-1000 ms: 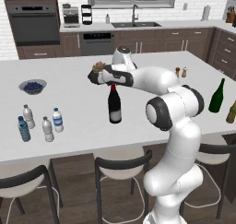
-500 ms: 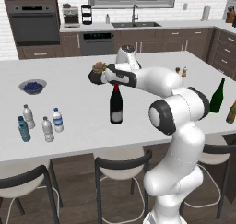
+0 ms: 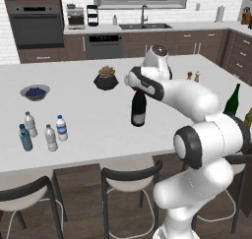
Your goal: Move the plastic bottles in the middle to the plastics group, and the glass bottles in the middle to the glass group.
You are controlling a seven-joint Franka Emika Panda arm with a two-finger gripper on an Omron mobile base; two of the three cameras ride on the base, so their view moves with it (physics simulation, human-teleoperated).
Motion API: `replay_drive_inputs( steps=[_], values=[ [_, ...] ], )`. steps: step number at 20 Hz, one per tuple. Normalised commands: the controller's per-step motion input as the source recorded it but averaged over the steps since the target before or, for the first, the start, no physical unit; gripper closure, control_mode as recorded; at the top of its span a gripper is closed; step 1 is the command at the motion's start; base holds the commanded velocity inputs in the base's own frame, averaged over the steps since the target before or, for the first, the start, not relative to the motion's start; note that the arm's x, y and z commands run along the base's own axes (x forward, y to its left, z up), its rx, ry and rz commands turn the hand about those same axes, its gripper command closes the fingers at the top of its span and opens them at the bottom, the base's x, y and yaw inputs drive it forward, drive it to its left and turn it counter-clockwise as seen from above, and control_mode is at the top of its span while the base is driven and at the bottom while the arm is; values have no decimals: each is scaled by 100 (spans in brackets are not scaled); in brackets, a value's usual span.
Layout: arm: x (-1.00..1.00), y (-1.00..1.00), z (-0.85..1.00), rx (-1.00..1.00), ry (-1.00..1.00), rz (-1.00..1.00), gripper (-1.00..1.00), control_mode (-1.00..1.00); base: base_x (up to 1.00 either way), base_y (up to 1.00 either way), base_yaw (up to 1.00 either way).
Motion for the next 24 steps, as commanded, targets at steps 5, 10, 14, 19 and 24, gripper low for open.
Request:
replay_drive_inputs(
  steps=[5,10,14,19,24],
  values=[
    [-49,-88,31,0,-1,-3,100,-100,0,0,0],
    [-24,-88,12,-3,4,-9,100,-100,0,0,0],
    [-5,-90,11,-1,13,-9,100,-100,0,0,0],
    [0,-85,7,-11,17,-18,100,-100,0,0,0],
    [3,-83,0,-23,4,-33,100,-100,0,0,0]
  ],
)
